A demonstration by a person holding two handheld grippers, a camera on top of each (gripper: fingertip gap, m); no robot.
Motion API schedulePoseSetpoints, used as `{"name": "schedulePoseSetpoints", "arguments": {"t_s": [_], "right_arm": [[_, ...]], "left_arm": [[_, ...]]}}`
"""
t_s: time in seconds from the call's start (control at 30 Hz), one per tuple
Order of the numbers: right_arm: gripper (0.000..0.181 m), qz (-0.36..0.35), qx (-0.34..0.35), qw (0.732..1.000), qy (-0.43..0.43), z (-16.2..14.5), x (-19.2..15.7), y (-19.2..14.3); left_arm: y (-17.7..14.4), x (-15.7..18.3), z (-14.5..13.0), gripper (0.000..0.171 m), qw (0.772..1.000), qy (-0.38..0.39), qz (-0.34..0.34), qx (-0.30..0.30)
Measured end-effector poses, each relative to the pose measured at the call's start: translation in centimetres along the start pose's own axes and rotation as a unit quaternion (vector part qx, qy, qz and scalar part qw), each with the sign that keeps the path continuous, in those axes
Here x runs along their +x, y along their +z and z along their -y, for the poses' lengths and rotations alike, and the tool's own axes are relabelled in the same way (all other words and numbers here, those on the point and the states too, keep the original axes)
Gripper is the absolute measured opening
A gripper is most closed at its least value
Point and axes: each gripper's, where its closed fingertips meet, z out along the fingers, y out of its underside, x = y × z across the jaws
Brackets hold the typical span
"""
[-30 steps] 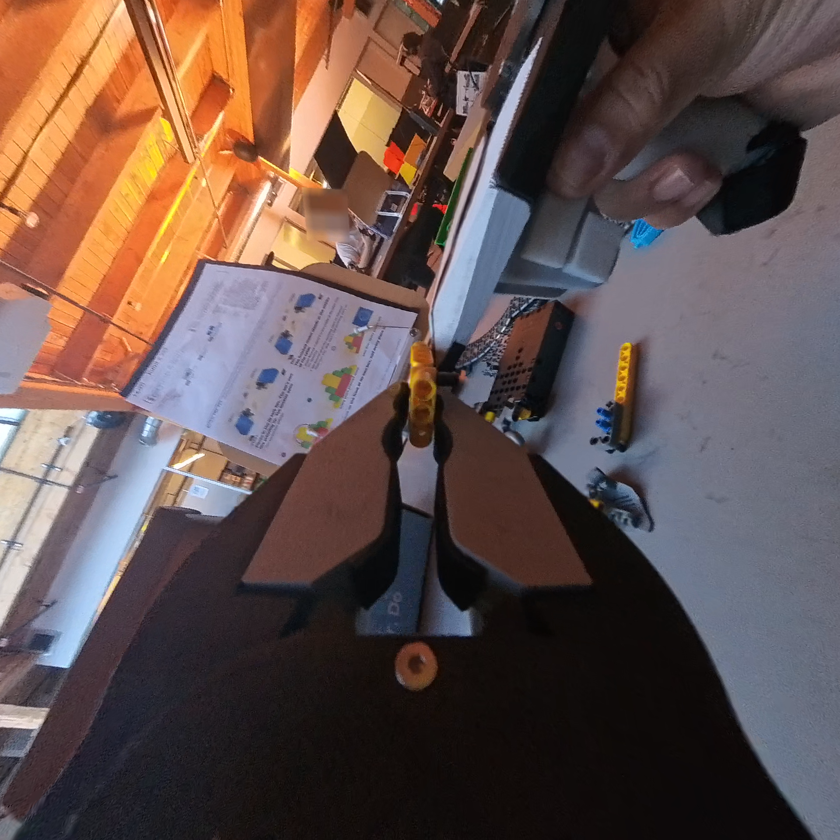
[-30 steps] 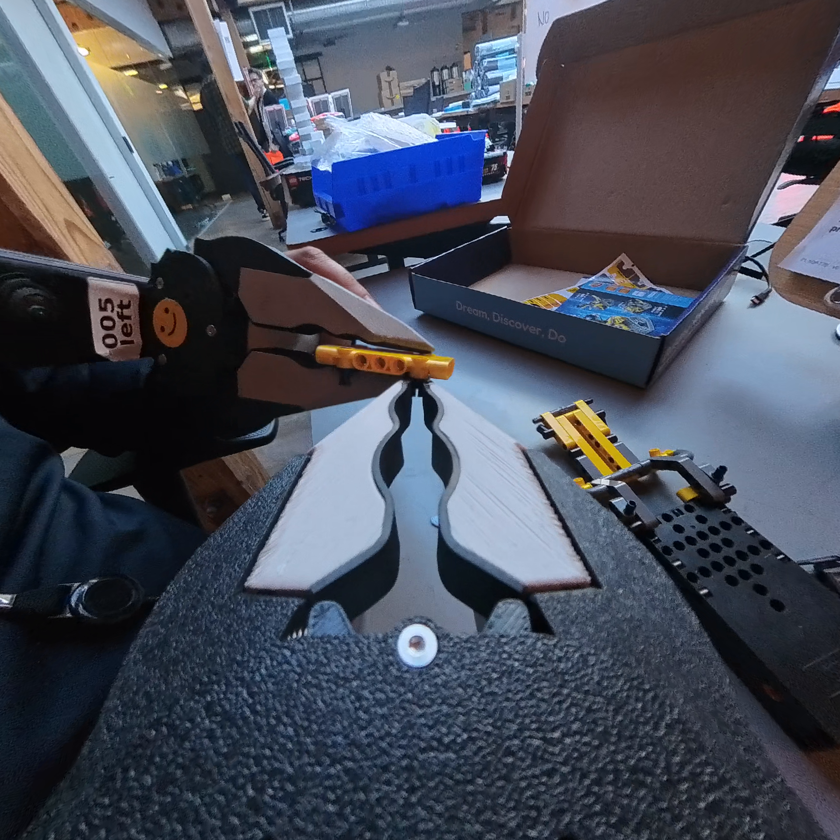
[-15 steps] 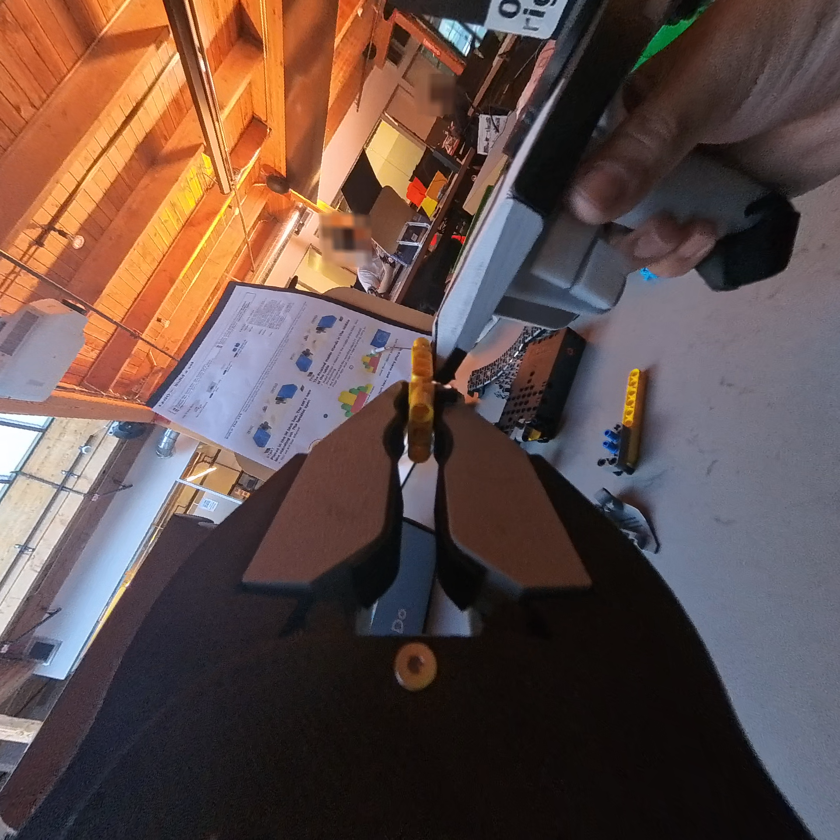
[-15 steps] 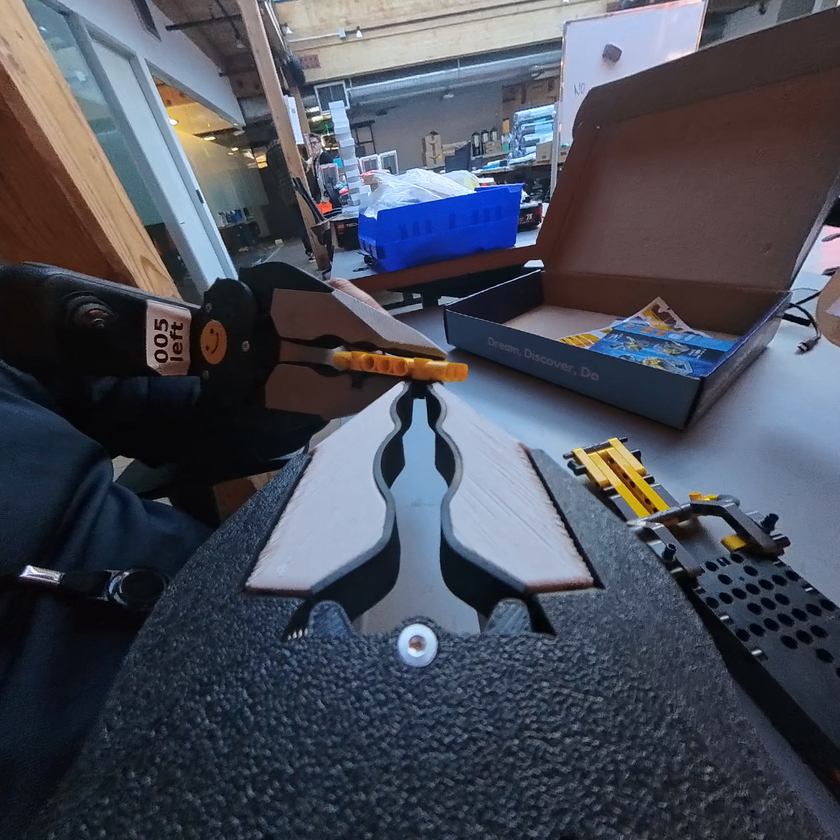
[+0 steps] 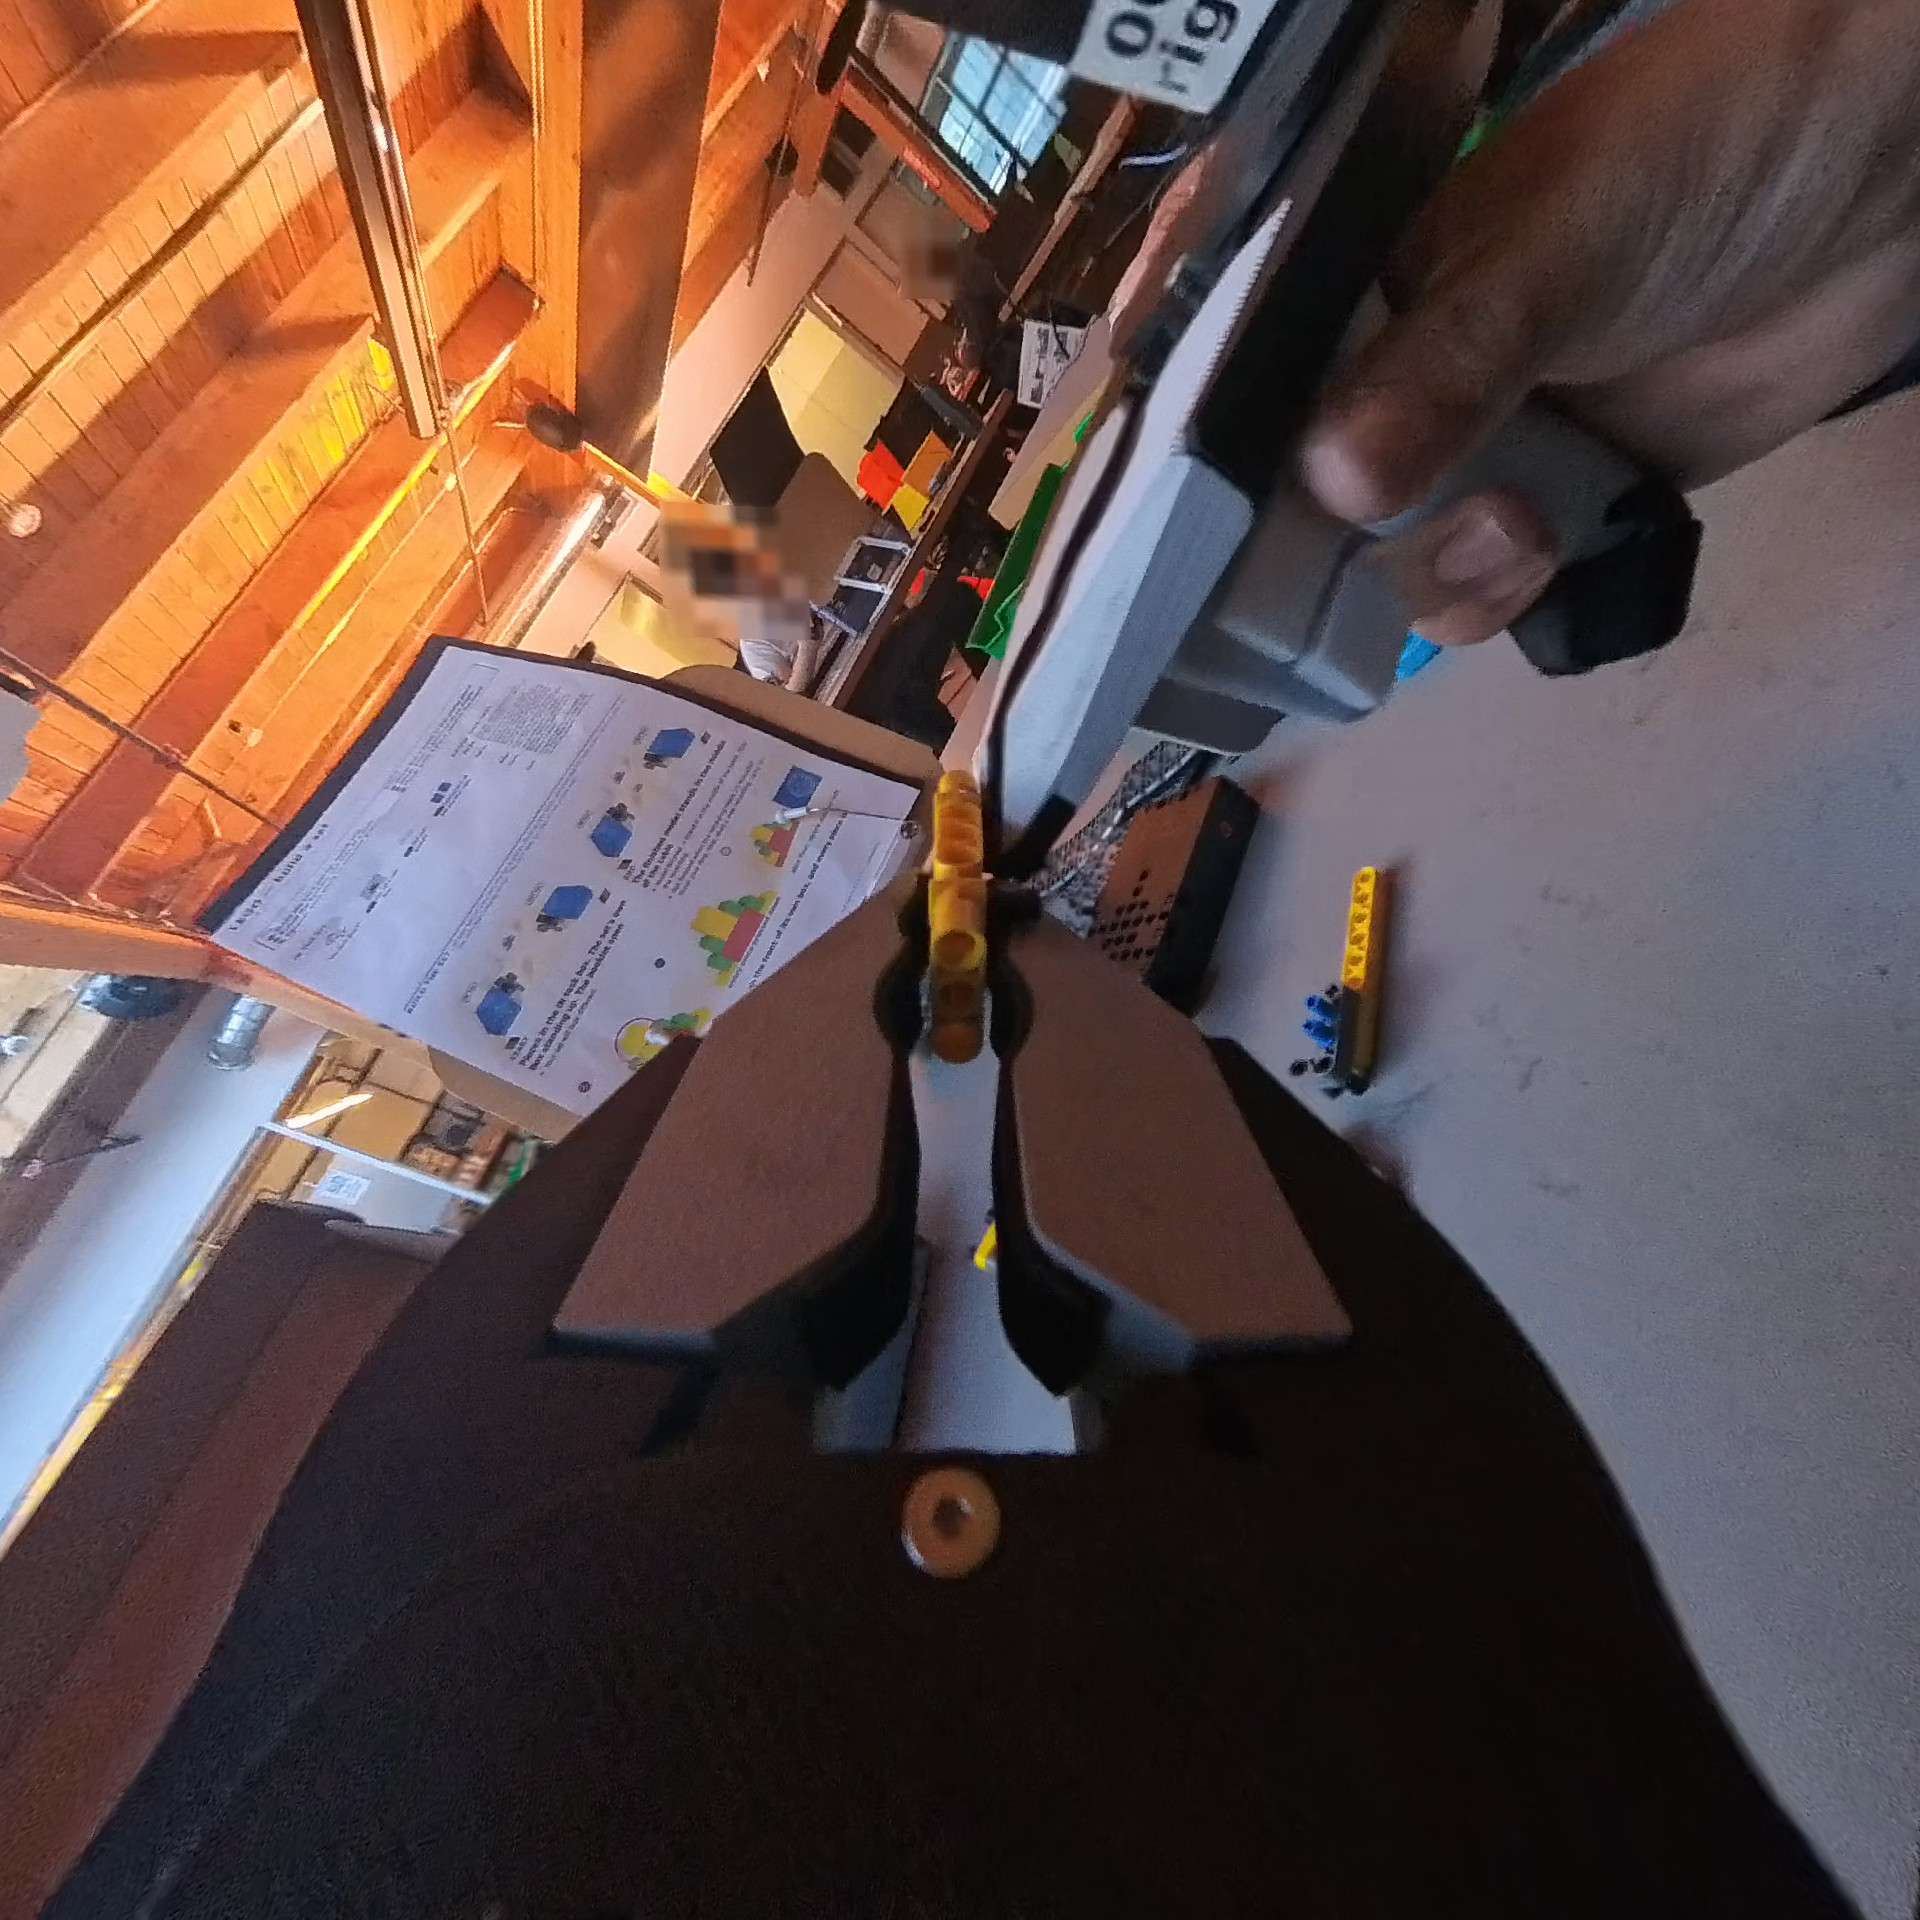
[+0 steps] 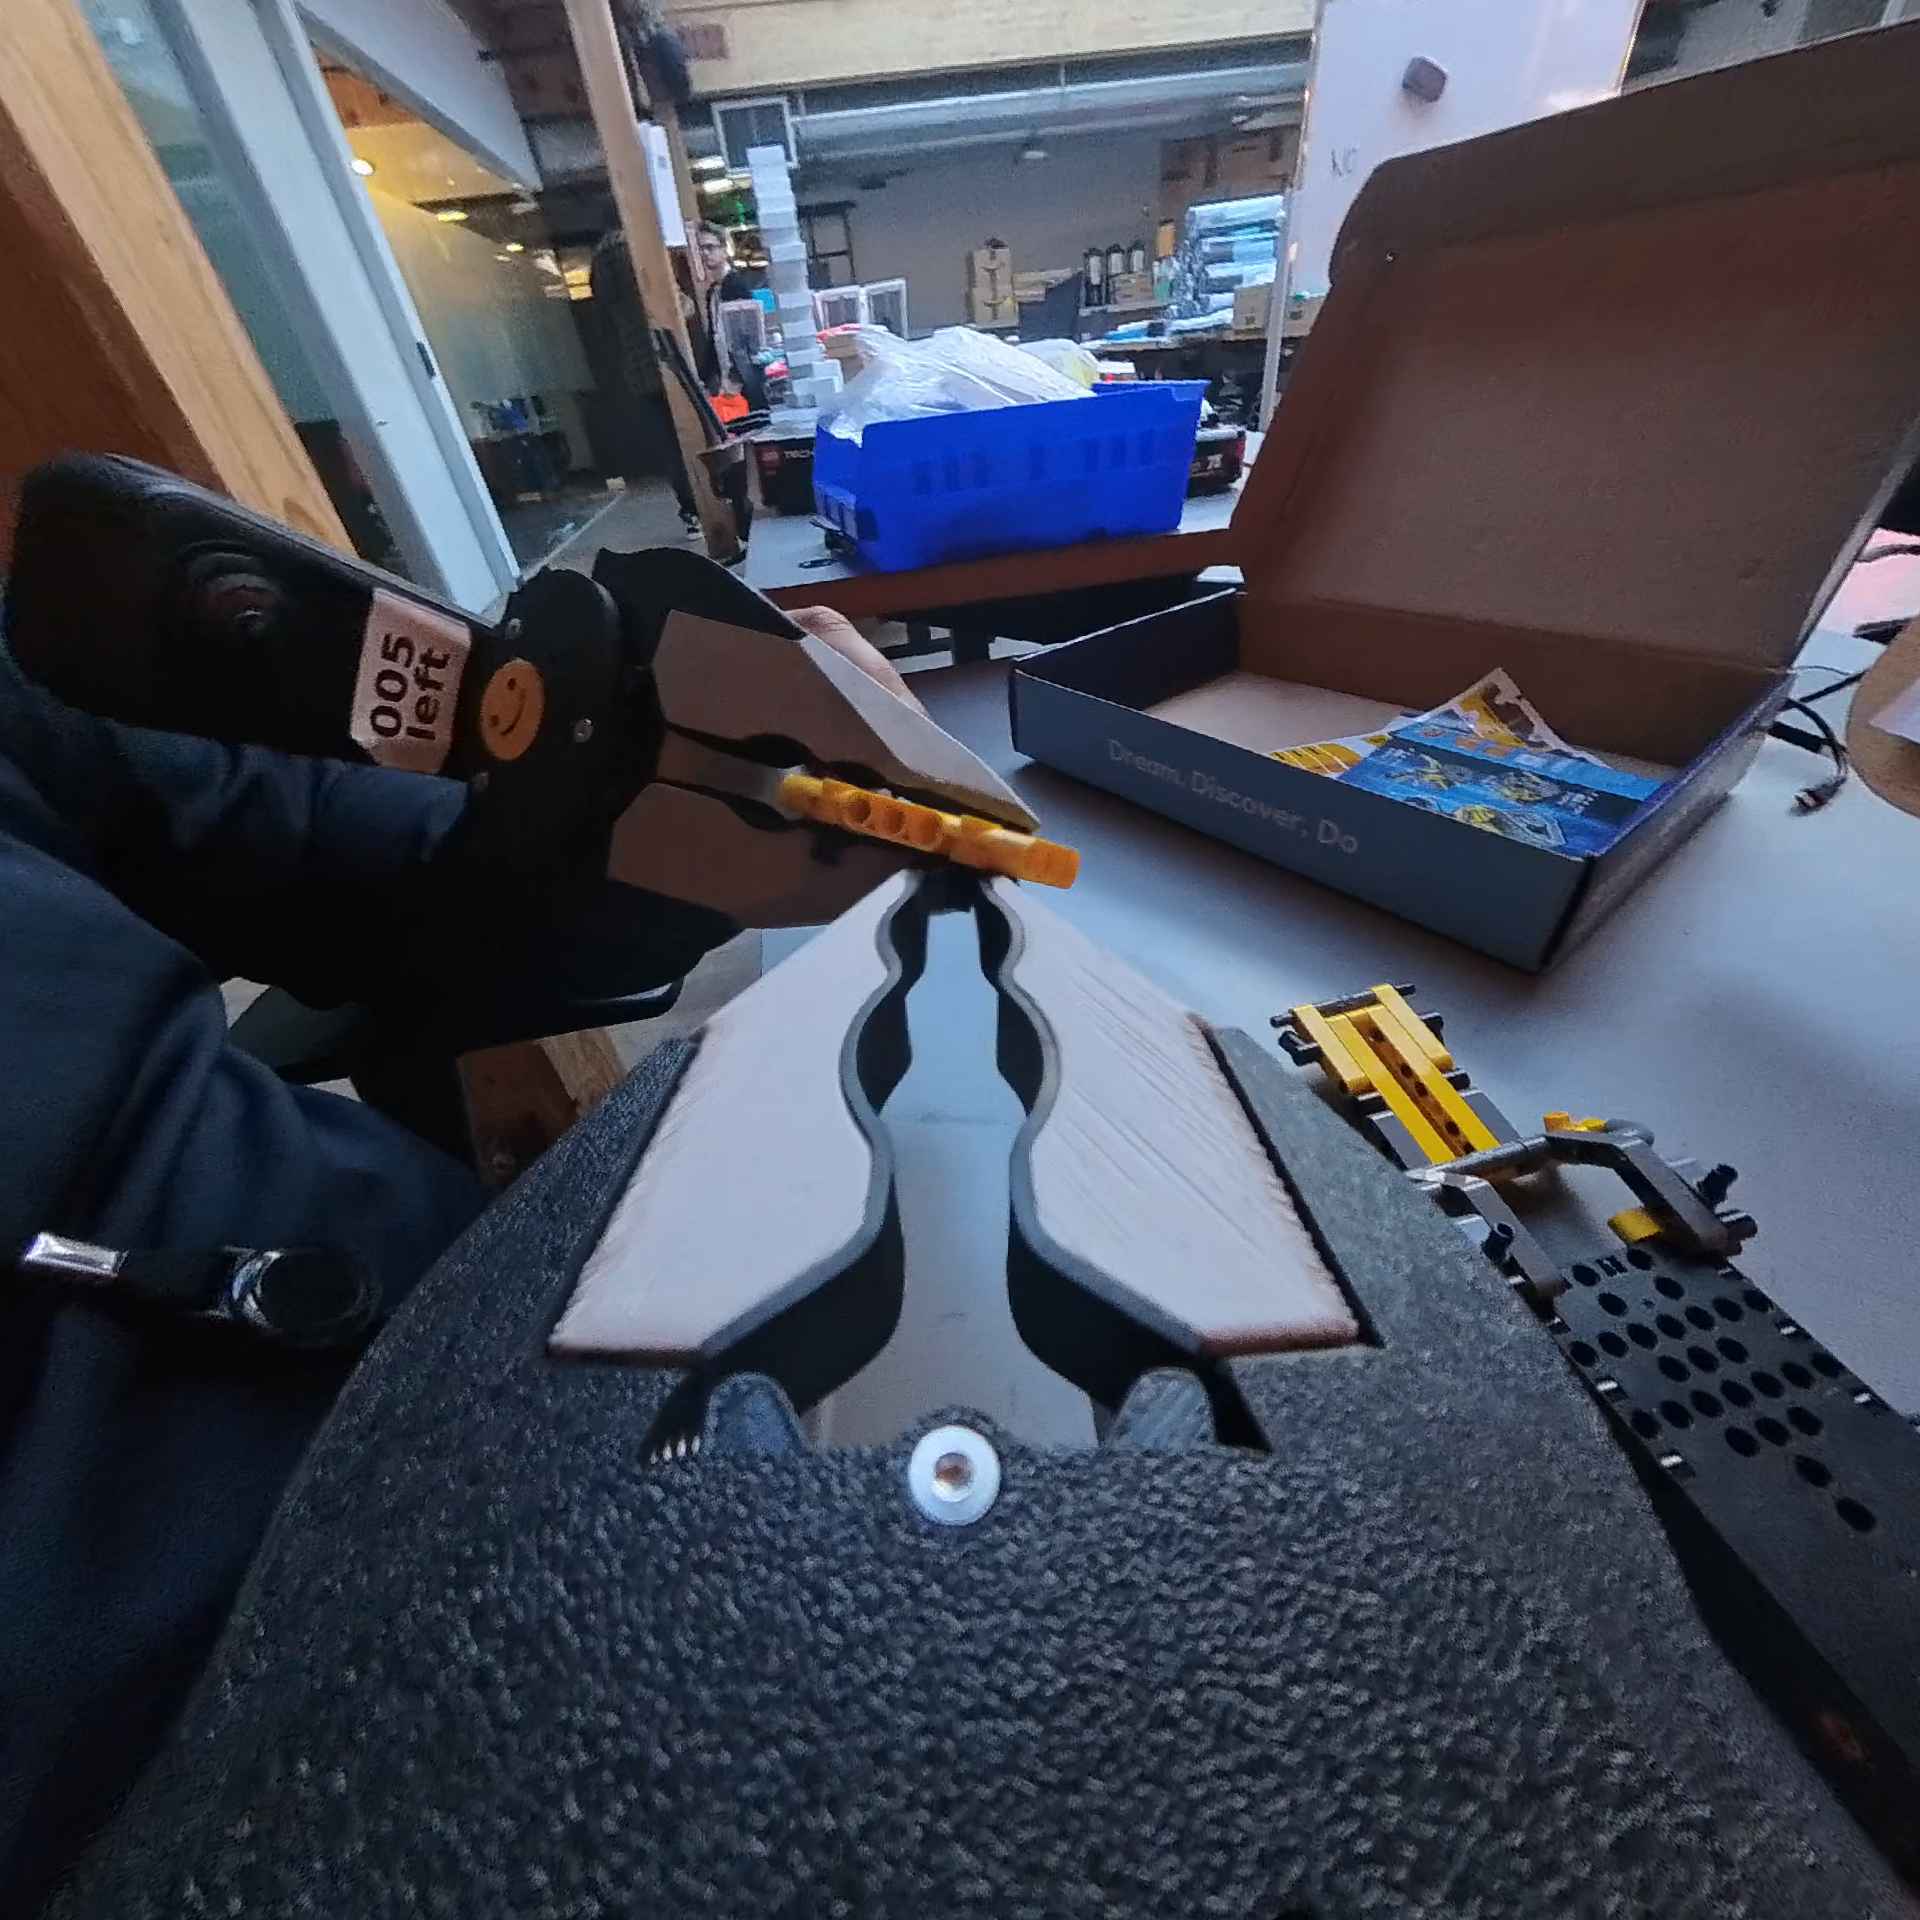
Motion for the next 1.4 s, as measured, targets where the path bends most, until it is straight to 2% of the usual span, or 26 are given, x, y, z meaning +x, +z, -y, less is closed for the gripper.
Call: {"name": "schedulePoseSetpoints", "arguments": {"t_s": [0.13, 0.27, 0.4, 0.57, 0.73, 0.9, 1.0, 1.4], "right_arm": [[0.001, 0.005, 0.006, 1.000, 0.025, -0.2, 0.1, 0.0], [0.000, -0.017, -0.009, 0.999, 0.037, -0.8, 0.7, 0.4], [0.000, -0.038, -0.023, 0.999, 0.006, -1.0, 0.8, 0.6], [0.001, -0.064, -0.033, 0.997, -0.040, -0.6, 0.8, 0.6], [0.001, -0.096, -0.072, 0.990, -0.075, -1.4, 1.6, 0.4], [0.002, -0.095, -0.073, 0.991, -0.057, -1.4, 1.7, 0.2], [0.001, -0.093, -0.068, 0.992, -0.045, -1.4, 1.6, 0.2], [0.001, -0.089, -0.078, 0.993, -0.009, -2.8, 2.2, 0.9]], "left_arm": [[0.1, 0.0, -0.1, 0.006, 0.999, 0.032, 0.023, 0.000], [0.5, 0.5, -1.1, 0.008, 0.999, 0.032, 0.007, -0.024], [0.4, 0.3, -1.3, 0.007, 0.997, 0.061, 0.016, -0.037], [0.4, -0.2, -1.1, 0.006, 0.997, 0.048, 0.042, -0.039], [0.9, 0.2, -1.6, 0.006, 0.998, 0.012, 0.032, -0.047], [1.0, 0.4, -1.6, 0.006, 0.998, 0.011, 0.034, -0.046], [0.9, 0.5, -1.5, 0.006, 0.997, 0.038, 0.043, -0.048], [1.2, 1.1, -3.1, 0.007, 0.994, 0.076, 0.035, -0.076]]}}
